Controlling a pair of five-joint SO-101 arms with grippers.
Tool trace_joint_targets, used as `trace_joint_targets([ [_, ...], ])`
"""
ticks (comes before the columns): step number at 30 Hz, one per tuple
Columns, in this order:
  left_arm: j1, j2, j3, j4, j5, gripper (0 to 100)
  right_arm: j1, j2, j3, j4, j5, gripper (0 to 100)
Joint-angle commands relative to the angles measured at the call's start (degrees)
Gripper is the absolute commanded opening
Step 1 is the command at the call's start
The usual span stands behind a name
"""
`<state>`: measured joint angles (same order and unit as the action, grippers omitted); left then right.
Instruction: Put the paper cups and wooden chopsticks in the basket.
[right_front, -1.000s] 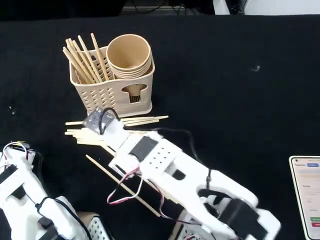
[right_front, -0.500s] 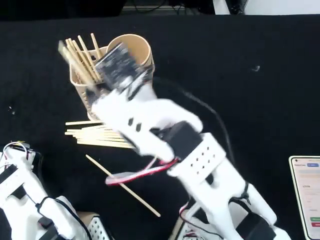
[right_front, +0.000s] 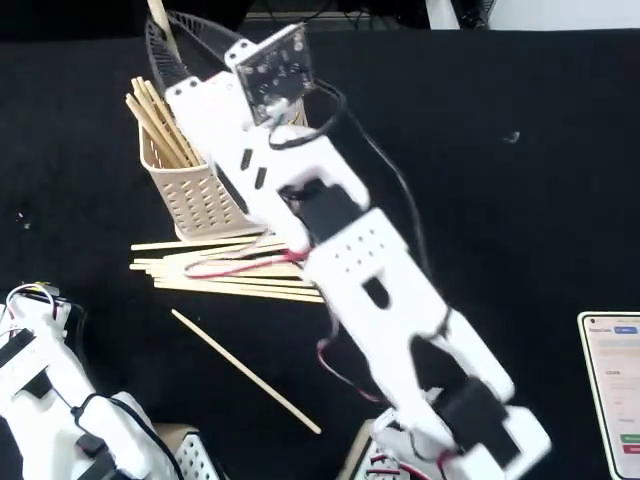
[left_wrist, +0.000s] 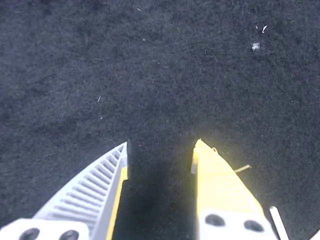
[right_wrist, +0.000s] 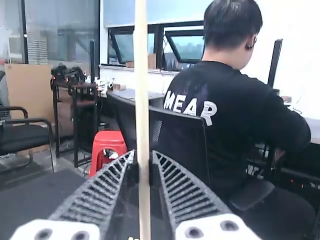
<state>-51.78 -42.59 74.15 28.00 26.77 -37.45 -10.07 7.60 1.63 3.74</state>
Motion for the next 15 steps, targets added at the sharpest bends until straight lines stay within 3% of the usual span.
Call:
trace_joint_targets([
  [1,0.7,-0.2,-1.8,-0.7,0.0,21,0.7,3.1,-4.8,-2.7,0.1,1.1],
  [8,0.7,-0.3,-1.8,-0.8,0.0,21,-0.6,4.4,-3.7,5.1,0.1,1.8],
  [13,0.7,-0.3,-1.8,-0.7,0.0,21,-0.9,2.2,-3.6,12.9,0.1,16.6],
  [15,0.7,-0.3,-1.8,-0.7,0.0,21,-0.9,-0.6,-3.6,15.9,0.1,16.5],
])
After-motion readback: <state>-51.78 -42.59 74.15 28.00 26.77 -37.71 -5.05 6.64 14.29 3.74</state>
